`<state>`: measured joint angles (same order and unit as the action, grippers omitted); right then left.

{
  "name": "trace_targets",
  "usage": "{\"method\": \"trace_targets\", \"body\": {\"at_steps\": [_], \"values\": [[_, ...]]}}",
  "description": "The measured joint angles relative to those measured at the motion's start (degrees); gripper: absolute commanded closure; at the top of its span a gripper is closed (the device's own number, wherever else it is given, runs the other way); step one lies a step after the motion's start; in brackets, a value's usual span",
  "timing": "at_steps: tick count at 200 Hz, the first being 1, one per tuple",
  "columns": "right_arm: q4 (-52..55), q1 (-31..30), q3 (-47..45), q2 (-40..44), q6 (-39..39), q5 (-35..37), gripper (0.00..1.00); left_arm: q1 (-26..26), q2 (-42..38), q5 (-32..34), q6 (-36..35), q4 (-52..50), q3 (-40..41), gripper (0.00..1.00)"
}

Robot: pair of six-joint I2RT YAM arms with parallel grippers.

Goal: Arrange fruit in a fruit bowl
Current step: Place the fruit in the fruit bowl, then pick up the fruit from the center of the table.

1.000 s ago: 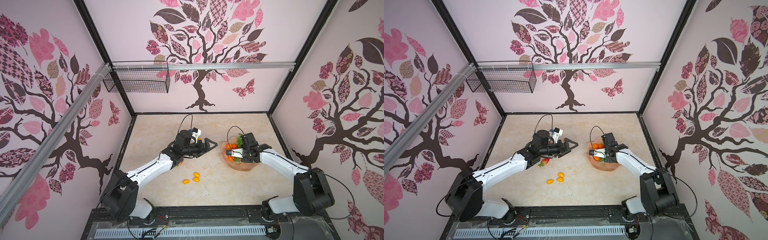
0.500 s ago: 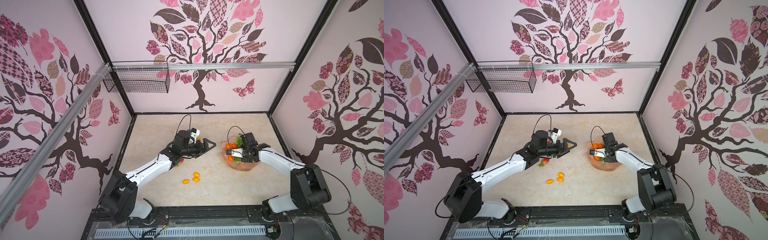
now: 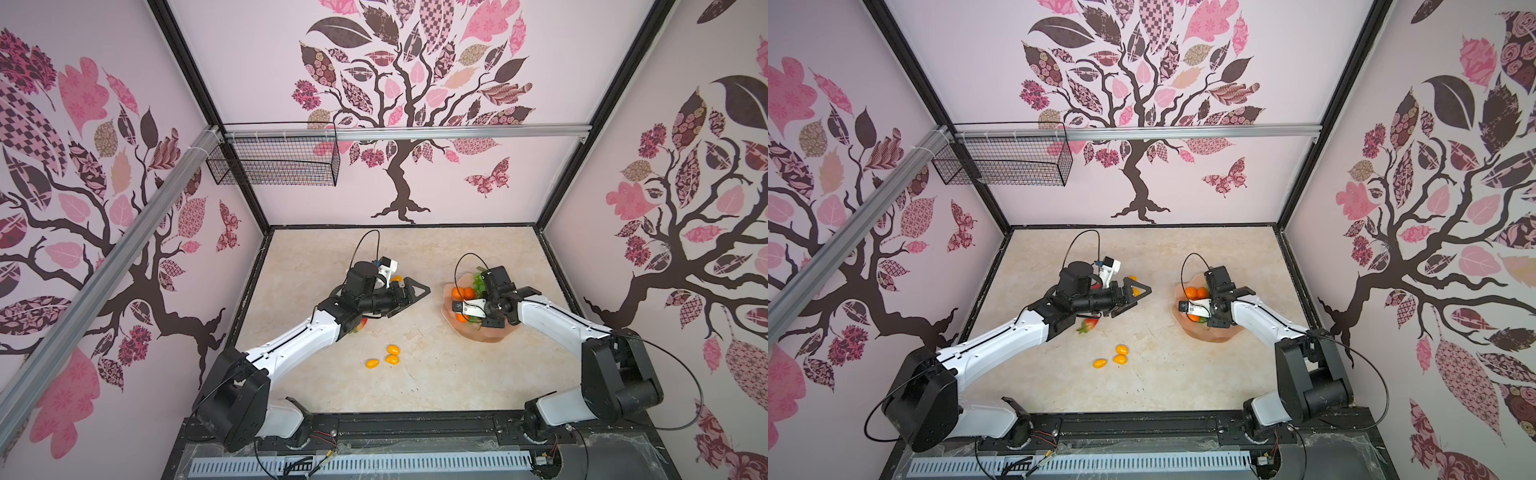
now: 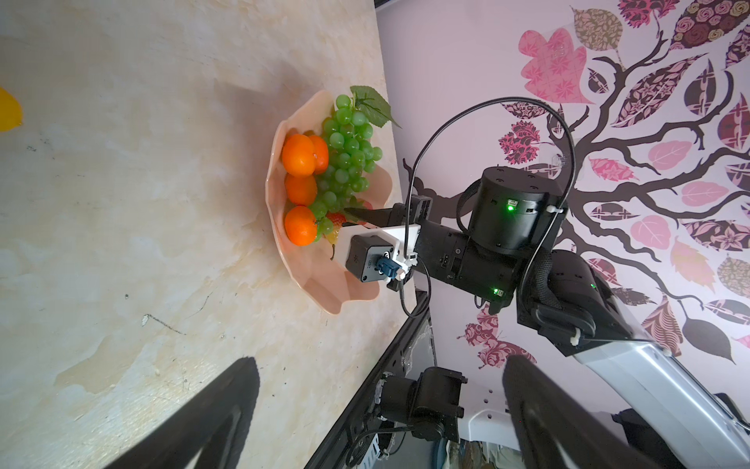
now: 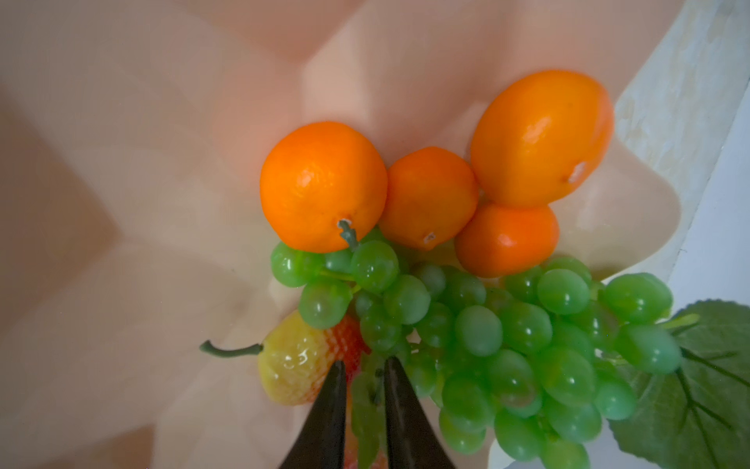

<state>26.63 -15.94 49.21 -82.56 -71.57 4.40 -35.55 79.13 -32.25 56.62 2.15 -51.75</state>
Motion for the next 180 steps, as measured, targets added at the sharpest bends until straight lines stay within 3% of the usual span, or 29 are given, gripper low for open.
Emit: {"method": "trace_targets", "body": {"at_steps": [56,118,156,180], "values": [[2.4,0.0,0.3,9.8,8.3,-6.2,0.59,0.1,-2.0,0.6,-2.9,-4.5,0.0,0.02],[-3.9,-0.6,6.3,12.5,42.0,-10.8,0.54,5.7,-8.3,3.1,-7.3,-13.3,0.0,0.02],[-6.2,-3.0,11.0,11.5,58.5,-7.8,0.58,10.4,-11.7,3.6,-9.7,-18.5,0.0,0.02],[-7.1,-7.4,13.5,9.2,65.0,-4.0,0.57,14.1,-14.3,3.6,-10.7,-21.2,0.4,0.02]]}}
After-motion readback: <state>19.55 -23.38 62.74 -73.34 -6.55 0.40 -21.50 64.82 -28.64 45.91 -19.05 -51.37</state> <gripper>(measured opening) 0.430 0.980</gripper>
